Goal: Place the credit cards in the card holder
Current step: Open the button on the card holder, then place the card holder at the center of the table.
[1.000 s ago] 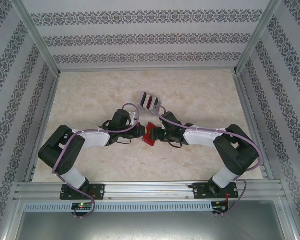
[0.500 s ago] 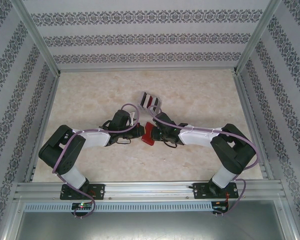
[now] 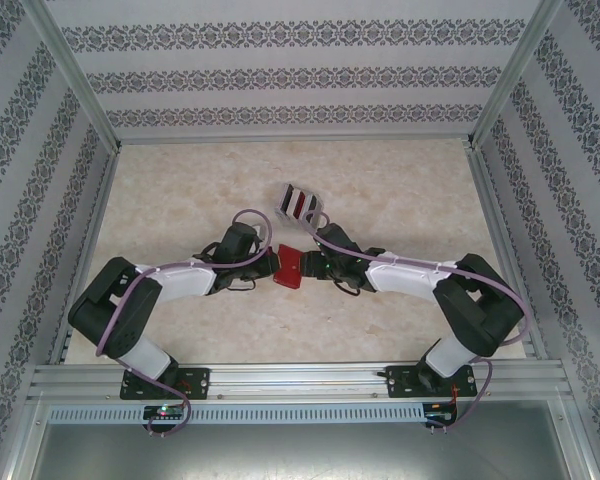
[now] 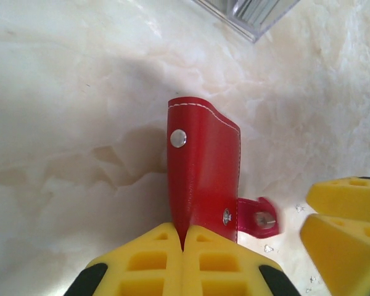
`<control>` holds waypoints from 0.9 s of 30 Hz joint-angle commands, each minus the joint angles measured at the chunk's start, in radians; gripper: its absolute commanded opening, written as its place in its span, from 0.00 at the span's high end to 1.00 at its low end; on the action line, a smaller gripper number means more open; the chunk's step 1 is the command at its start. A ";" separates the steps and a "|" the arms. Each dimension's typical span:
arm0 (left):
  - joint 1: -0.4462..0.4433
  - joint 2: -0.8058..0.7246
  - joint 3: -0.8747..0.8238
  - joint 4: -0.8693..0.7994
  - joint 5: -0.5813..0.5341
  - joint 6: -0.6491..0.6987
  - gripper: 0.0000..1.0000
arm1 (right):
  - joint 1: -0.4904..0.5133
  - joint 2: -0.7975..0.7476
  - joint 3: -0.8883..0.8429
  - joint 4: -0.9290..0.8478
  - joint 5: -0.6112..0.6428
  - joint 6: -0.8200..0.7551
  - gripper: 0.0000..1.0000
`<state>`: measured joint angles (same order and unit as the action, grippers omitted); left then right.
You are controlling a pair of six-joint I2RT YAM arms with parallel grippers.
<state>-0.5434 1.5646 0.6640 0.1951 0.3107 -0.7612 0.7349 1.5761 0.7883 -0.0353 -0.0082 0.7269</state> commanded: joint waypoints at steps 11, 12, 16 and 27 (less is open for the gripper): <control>-0.007 -0.087 -0.051 -0.031 -0.109 -0.021 1.00 | 0.097 0.064 0.136 -0.084 0.056 0.157 0.42; -0.006 -0.086 -0.048 -0.036 -0.111 -0.023 1.00 | 0.103 0.076 0.141 -0.071 0.059 0.161 0.42; -0.006 -0.092 -0.044 -0.039 -0.096 -0.027 1.00 | 0.112 0.157 0.195 -0.062 0.065 0.153 0.47; -0.003 -0.109 -0.045 -0.083 -0.149 -0.029 1.00 | 0.088 0.165 0.183 -0.091 0.184 0.141 0.93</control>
<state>-0.5434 1.4849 0.6304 0.1616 0.2092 -0.7792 0.8383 1.7821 0.9939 -0.1127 0.1162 0.8654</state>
